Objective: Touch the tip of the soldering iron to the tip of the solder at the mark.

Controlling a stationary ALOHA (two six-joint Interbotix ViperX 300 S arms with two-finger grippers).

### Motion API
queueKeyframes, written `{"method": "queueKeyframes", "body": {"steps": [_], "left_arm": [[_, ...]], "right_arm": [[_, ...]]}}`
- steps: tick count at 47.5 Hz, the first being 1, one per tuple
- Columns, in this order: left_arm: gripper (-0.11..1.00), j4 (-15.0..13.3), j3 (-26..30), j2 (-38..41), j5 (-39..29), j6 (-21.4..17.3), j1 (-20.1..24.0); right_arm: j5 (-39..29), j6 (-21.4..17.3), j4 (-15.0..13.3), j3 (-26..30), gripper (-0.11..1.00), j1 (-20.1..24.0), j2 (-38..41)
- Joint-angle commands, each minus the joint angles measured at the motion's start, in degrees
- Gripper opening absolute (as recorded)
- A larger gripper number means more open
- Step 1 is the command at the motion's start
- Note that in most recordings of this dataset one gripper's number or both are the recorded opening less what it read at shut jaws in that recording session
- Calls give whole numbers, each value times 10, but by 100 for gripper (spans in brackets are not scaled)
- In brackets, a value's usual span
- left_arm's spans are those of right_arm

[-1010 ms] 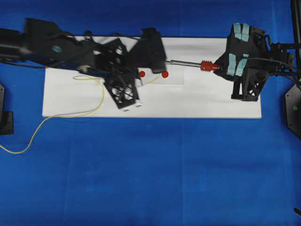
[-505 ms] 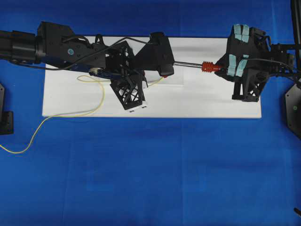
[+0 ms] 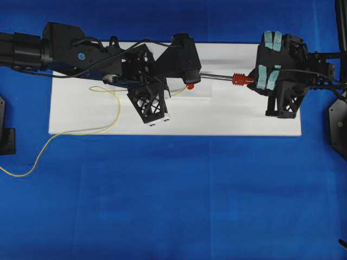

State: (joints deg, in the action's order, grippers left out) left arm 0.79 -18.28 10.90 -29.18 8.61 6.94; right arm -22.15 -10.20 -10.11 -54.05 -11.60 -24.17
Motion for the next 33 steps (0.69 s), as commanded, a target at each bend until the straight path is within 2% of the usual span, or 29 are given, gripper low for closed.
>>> {"method": "queueKeyframes", "body": {"steps": [1, 15, 33], "left_arm": [[1, 0, 12, -6, 4, -1, 2], [1, 0, 13, -2, 4, 0, 2], [1, 0, 15, -1, 4, 3, 2]], "right_arm": [[4, -1, 2, 4, 6, -2, -2], [2, -1, 3, 1, 6, -2, 5], [5, -1, 4, 7, 6, 3, 62]]}}
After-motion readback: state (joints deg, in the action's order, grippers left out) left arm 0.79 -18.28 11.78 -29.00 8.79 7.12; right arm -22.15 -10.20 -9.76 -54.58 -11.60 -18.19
